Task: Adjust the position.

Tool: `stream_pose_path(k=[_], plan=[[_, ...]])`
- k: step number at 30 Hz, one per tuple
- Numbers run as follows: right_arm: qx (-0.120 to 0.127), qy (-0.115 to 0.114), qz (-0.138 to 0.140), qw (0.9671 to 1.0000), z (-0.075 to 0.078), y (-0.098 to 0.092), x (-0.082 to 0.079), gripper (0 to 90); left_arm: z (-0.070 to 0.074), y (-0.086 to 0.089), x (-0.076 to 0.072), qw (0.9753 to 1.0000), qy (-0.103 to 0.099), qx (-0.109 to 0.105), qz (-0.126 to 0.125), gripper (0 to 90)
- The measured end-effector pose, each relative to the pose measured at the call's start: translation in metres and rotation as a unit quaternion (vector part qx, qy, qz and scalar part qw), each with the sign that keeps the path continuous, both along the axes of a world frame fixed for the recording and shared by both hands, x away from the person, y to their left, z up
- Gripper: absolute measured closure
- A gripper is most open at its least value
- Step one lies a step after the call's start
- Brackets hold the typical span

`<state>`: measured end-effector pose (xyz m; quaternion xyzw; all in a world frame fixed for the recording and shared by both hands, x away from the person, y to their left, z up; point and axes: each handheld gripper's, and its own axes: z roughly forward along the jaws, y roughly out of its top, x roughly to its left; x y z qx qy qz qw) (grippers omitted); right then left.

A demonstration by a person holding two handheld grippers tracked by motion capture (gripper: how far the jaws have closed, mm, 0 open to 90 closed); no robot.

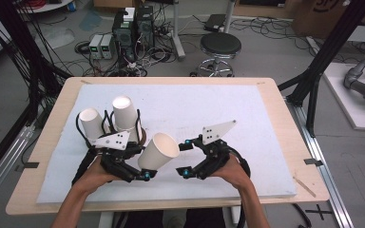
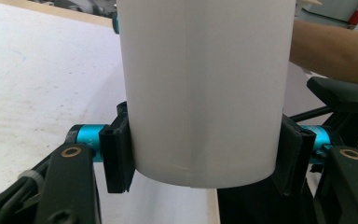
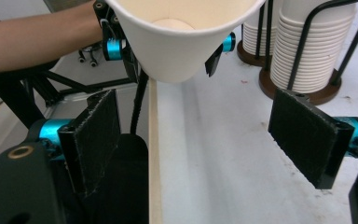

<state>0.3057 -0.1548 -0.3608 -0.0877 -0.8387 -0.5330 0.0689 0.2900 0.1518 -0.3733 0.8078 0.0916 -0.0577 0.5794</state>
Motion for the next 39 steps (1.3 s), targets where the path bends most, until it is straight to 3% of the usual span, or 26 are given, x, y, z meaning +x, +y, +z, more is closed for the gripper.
stream_pose_path(k=[5, 14, 19, 29, 39], plan=[[0.01, 0.001, 0.001, 1.0, -0.002, 0.004, -0.001, 17.6, -0.003, -0.002, -0.001, 0.9999, 0.003, -0.017, -0.002, 35.6], [0.051, 0.007, 0.018, 0.9985, 0.0, 0.012, -0.003, 17.5, -0.007, -0.011, -0.003, 0.9992, 0.004, -0.037, -0.012, 35.6], [0.071, 0.007, 0.022, 0.9972, 0.0, 0.017, -0.002, 17.5, -0.008, -0.014, -0.004, 0.9992, 0.002, -0.037, -0.017, 35.6], [0.081, 0.004, 0.032, 0.9962, 0.003, 0.025, -0.003, 17.6, -0.013, -0.021, -0.004, 0.9994, 0.001, -0.022, -0.026, 35.7], [0.096, 0.013, 0.045, 0.9943, 0.004, 0.027, -0.002, 20.9, -0.014, -0.026, -0.005, 0.9993, 0.001, -0.023, -0.029, 35.6]])
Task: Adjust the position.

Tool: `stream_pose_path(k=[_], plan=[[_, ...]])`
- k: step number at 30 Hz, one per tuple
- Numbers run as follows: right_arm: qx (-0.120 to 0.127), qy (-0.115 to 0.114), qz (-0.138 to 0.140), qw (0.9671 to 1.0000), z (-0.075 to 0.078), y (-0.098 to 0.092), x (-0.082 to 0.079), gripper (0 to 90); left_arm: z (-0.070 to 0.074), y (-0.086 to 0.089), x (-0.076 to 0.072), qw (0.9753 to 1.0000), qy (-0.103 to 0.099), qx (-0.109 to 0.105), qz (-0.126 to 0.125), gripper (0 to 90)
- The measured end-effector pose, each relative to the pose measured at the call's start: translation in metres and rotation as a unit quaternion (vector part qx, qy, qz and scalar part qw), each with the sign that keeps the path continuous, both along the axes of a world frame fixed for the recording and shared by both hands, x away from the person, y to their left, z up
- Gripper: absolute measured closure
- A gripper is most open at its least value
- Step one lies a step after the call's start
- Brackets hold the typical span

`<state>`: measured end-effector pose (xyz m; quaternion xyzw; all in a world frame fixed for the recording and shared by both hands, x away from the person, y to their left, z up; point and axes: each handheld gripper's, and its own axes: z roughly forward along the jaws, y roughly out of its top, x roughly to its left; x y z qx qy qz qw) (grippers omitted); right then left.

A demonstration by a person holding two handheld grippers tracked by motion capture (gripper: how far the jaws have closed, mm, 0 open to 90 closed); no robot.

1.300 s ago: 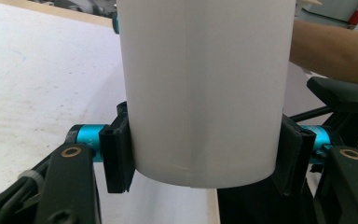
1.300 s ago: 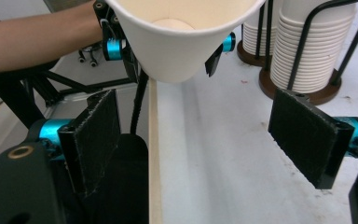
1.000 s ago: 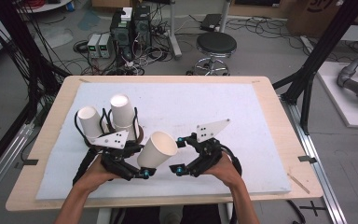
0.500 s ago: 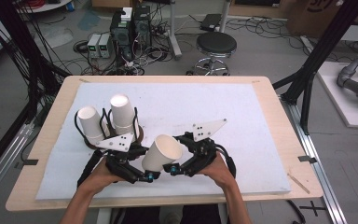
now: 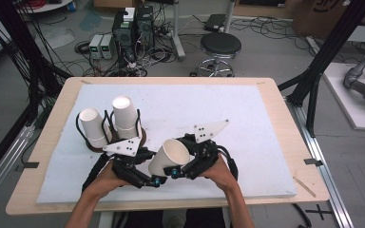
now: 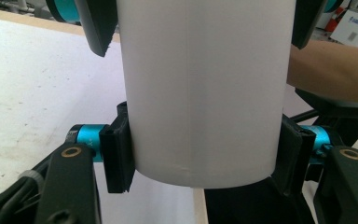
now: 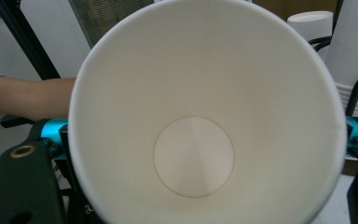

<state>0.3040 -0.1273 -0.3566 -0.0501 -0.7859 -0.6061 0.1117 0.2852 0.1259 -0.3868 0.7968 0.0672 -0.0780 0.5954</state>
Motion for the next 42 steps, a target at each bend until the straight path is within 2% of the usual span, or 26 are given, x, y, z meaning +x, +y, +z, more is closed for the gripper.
stream_pose_path(k=[2, 10, 13, 14, 15, 16, 18, 20, 21, 23, 24, 27, 29, 31, 33, 37, 42], plan=[[0.004, -0.002, 0.006, 1.0, 0.0, 0.0, 0.0, 24.5, 0.0, 0.0, 0.0, 1.0, -0.002, 0.002, 0.0, 35.8], [0.004, -0.007, 0.003, 1.0, 0.0, 0.0, 0.0, 28.3, 0.0, 0.0, 0.0, 1.0, 0.0, 0.004, 0.0, 35.9], [0.002, -0.008, 0.001, 1.0, 0.0, 0.0, 0.0, 28.5, 0.0, -0.001, -0.002, 0.9999, -0.009, 0.004, 0.008, 35.3], [0.003, -0.009, 0.002, 1.0, 0.0, 0.0, 0.0, 28.5, 0.0, -0.001, -0.003, 0.9997, -0.019, 0.003, 0.012, 34.6], [0.002, -0.01, -0.001, 0.9999, 0.001, 0.0, -0.001, 28.5, 0.0, -0.001, -0.004, 0.9995, -0.024, 0.001, 0.02, 29.8], [0.001, -0.012, -0.004, 0.9999, 0.001, 0.0, -0.001, 28.5, 0.0, -0.002, -0.005, 0.9994, -0.024, 0.002, 0.024, 19.7], [0.001, -0.01, -0.005, 0.9999, 0.001, -0.002, 0.0, 28.5, 0.0, -0.003, -0.007, 0.9994, -0.022, 0.011, 0.023, 15.4], [0.001, -0.01, -0.006, 0.9999, 0.001, -0.003, 0.0, 28.5, 0.0, -0.003, -0.007, 0.9994, -0.013, 0.014, 0.029, 3.6], [0.002, -0.01, -0.006, 0.9999, 0.001, -0.004, 0.0, 28.5, 0.0, -0.001, -0.007, 0.9991, -0.019, 0.015, 0.035, 3.6], [0.002, -0.011, -0.008, 0.9999, 0.002, -0.005, 0.0, 28.5, 0.001, 0.0, -0.007, 0.9989, -0.018, 0.014, 0.04, 3.6], [0.001, -0.011, -0.009, 0.9999, 0.002, -0.005, 0.0, 28.5, 0.001, 0.001, -0.007, 0.9982, -0.022, 0.018, 0.053, 3.6], [0.002, -0.011, -0.012, 0.9999, 0.003, -0.007, 0.0, 28.5, 0.002, 0.004, -0.008, 0.9979, -0.026, 0.025, 0.054, 3.7], [0.004, -0.014, -0.013, 0.9998, 0.003, -0.008, 0.0, 28.5, 0.001, 0.006, -0.008, 0.9975, -0.021, 0.033, 0.058, 3.7], [0.005, -0.013, -0.014, 0.9998, 0.004, -0.01, 0.0, 28.5, 0.001, 0.009, -0.007, 0.9966, -0.006, 0.042, 0.071, 3.7], [0.004, -0.013, -0.017, 0.9998, 0.004, -0.012, 0.0, 28.5, 0.001, 0.013, -0.006, 0.9949, -0.004, 0.057, 0.083, 3.7], [0.003, -0.014, -0.022, 0.9997, 0.005, -0.017, 0.0, 28.5, -0.001, 0.026, -0.009, 0.9945, -0.016, 0.053, 0.089, 3.7], [-0.001, -0.017, -0.033, 0.9993, 0.006, -0.025, 0.001, 28.5, -0.006, 0.046, -0.011, 0.9897, -0.027, 0.064, 0.125, 3.7]])
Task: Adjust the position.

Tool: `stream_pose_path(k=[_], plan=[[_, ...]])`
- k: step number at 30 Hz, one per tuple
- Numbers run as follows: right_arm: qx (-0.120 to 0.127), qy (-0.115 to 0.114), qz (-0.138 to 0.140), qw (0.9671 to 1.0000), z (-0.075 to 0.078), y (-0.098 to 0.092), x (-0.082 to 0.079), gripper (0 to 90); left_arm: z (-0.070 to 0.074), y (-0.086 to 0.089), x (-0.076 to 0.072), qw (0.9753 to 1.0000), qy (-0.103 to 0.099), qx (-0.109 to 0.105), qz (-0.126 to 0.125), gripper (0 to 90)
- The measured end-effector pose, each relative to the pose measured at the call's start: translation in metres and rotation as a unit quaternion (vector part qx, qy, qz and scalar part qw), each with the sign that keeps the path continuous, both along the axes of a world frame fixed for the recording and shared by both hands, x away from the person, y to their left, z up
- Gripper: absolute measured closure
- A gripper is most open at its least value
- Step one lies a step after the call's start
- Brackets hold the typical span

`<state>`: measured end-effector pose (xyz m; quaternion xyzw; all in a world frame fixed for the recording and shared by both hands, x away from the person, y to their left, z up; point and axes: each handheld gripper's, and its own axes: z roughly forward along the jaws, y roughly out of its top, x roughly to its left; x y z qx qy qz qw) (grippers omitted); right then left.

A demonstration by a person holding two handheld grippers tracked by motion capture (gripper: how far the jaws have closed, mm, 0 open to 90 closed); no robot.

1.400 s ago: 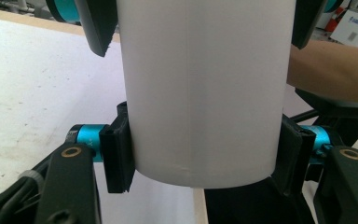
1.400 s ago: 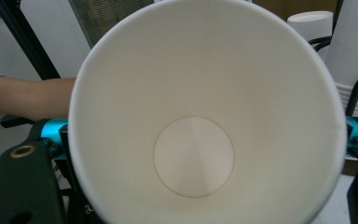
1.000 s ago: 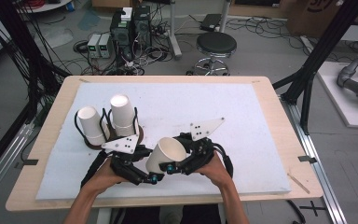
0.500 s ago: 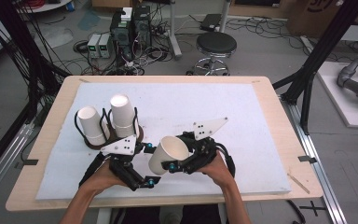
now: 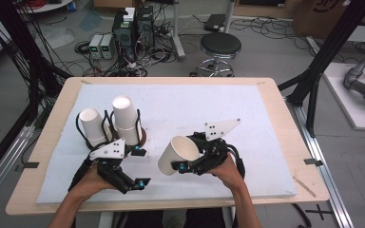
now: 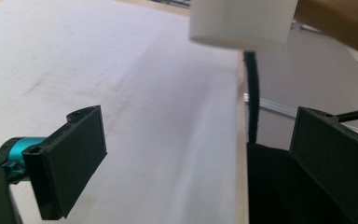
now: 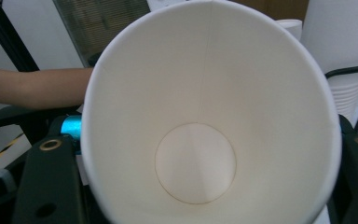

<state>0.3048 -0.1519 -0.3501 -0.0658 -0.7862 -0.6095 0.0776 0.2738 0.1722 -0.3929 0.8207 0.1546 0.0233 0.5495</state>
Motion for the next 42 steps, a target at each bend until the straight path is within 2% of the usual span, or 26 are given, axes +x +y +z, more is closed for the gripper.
stream_pose_path(k=[4, 8, 12, 18, 21, 25, 32, 36, 42], plan=[[-0.004, 0.001, -0.012, 0.9999, 0.0, -0.006, 0.001, 28.5, -0.005, 0.015, -0.001, 0.9993, -0.012, 0.003, 0.035, 3.7], [-0.011, -0.001, -0.024, 0.9996, 0.0, -0.012, 0.001, 28.5, -0.009, 0.024, -0.002, 0.9981, -0.021, 0.005, 0.058, 3.7], [-0.023, -0.003, -0.038, 0.999, 0.0, -0.017, 0.002, 28.5, -0.015, 0.035, -0.001, 0.997, -0.014, 0.002, 0.077, 3.7], [-0.029, -0.008, -0.065, 0.9974, 0.001, -0.028, 0.003, 28.5, -0.025, 0.05, 0.0, 0.9913, -0.018, -0.003, 0.131, 3.7], [-0.03, -0.003, -0.072, 0.997, 0.002, -0.033, 0.002, 28.5, -0.029, 0.056, 0.0, 0.9894, -0.016, -0.008, 0.144, 3.7], [-0.034, -0.007, -0.077, 0.9964, 0.001, -0.036, 0.003, 28.5, -0.031, 0.063, -0.002, 0.9879, -0.013, -0.016, 0.154, 3.7], [-0.041, 0.001, -0.083, 0.9957, 0.0, -0.039, 0.003, 28.5, -0.034, 0.072, -0.003, 0.9854, -0.011, -0.013, 0.17, 3.7], [-0.044, -0.004, -0.085, 0.9954, 0.0, -0.039, 0.004, 28.5, -0.038, 0.076, -0.003, 0.9843, -0.007, -0.01, 0.176, 3.7], [-0.046, -0.002, -0.091, 0.9948, 0.001, -0.039, 0.003, 28.5, -0.036, 0.081, -0.003, 0.9828, -0.007, -0.017, 0.184, 3.7]])
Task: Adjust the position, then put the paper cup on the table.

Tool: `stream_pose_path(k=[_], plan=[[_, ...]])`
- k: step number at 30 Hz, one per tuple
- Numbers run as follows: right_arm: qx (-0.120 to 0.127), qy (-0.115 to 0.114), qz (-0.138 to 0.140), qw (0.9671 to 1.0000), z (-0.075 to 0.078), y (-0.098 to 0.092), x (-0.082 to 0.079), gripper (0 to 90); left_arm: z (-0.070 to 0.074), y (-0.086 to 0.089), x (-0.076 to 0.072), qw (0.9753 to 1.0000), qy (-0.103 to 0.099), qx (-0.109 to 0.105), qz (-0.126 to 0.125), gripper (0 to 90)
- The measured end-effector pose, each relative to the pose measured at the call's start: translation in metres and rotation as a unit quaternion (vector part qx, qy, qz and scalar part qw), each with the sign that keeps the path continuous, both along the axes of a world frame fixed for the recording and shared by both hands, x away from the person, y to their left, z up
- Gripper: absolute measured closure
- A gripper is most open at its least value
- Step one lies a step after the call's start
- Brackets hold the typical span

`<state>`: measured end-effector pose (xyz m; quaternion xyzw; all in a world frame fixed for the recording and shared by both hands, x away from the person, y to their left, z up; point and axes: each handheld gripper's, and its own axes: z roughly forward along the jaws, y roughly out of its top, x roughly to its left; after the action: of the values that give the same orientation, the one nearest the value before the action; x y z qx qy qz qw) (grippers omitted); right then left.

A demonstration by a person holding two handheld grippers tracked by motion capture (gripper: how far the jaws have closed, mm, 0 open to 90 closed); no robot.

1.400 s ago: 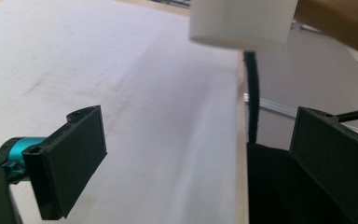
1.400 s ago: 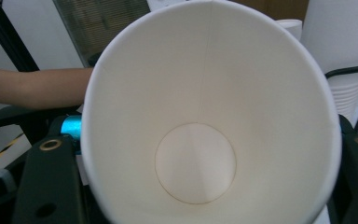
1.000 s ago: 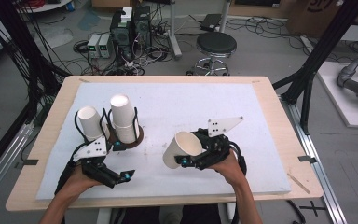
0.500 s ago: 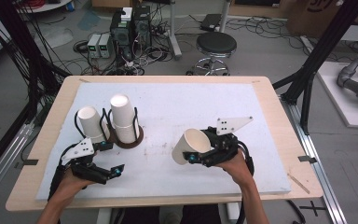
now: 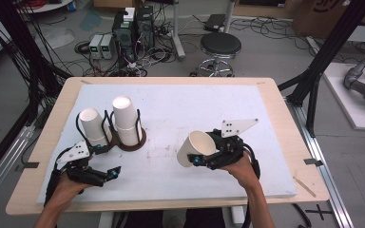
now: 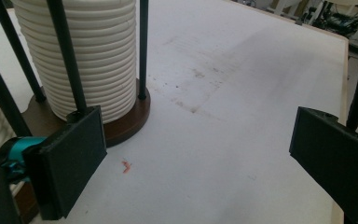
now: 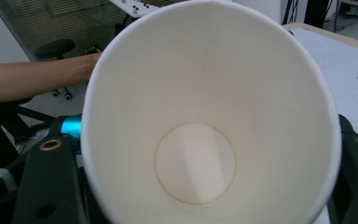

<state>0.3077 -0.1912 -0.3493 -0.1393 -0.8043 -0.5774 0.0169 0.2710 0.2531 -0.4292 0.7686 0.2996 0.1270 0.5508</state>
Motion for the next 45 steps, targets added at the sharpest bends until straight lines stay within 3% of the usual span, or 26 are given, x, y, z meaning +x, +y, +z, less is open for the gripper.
stream_pose_path(k=[15, 21, 25, 33, 38, 43, 45], plan=[[-0.018, -0.007, -0.013, 0.9997, -0.002, 0.01, 0.001, 28.7, -0.001, 0.003, 0.0, 0.9999, -0.004, 0.003, 0.014, 3.7], [-0.044, -0.013, -0.034, 0.9984, -0.005, 0.02, 0.003, 28.8, -0.002, 0.005, -0.001, 0.9998, -0.006, 0.004, 0.018, 3.7], [-0.061, -0.019, -0.054, 0.9965, -0.008, 0.03, 0.008, 28.8, -0.004, 0.007, -0.002, 0.9998, -0.004, 0.003, 0.021, 3.7], [-0.093, -0.014, -0.065, 0.9935, -0.014, 0.05, 0.018, 28.8, -0.007, 0.009, 0.0, 0.9997, -0.001, 0.005, 0.026, 3.7], [-0.13, -0.028, -0.067, 0.9889, -0.018, 0.06, 0.021, 28.8, -0.008, 0.008, 0.0, 0.9997, -0.001, 0.005, 0.026, 3.7], [-0.15, -0.027, -0.07, 0.9859, -0.023, 0.067, 0.025, 28.8, -0.01, 0.007, 0.0, 0.9995, -0.002, 0.006, 0.029, 3.7], [-0.166, -0.028, -0.073, 0.983, -0.026, 0.071, 0.026, 28.8, -0.011, 0.007, 0.0, 0.9994, -0.004, 0.008, 0.032, 3.6]])
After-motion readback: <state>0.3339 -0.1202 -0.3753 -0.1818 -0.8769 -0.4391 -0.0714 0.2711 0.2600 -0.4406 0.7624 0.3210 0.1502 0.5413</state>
